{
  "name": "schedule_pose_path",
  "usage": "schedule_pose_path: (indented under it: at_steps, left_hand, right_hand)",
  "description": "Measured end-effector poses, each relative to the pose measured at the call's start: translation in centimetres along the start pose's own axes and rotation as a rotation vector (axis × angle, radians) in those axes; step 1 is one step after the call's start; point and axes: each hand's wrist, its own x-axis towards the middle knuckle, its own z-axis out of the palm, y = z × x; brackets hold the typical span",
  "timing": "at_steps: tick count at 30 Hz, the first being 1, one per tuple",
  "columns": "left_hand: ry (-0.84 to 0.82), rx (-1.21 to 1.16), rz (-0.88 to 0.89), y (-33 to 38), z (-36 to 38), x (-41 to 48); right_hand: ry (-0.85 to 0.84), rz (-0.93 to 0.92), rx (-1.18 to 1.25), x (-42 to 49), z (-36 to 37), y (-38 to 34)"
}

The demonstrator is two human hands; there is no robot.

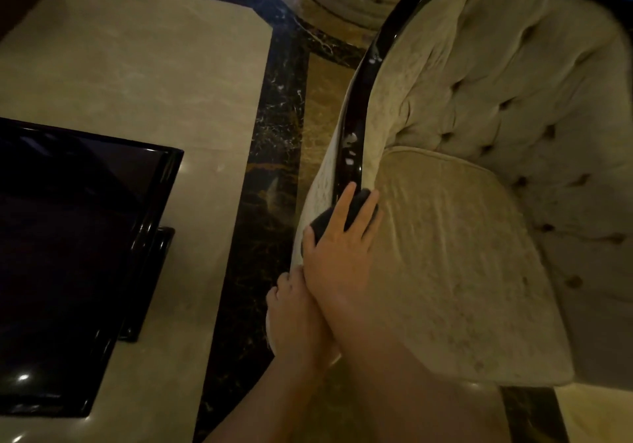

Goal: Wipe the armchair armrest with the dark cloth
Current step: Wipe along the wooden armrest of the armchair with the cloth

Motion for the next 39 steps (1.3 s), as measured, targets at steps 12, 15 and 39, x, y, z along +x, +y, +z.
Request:
schedule_pose_path:
  at_steps: [12,15,39]
  left_hand:
    - [0.227,-0.243,-0.058,5.8,-2.7,11.2]
    - [0.224,-0.283,-0.072,7.2,-3.8,14.1]
    - [0.056,-0.110,0.081,15.1,-10.6,42.6]
  right_hand:
    - [-0.141,0.018,0.193,17.7,-2.4,-2.6]
    - [-0.205,0.051,0.243,21.5,-2.2,-2.8]
    - [0.334,0.288,0.184,50.4,-2.3,-3.2]
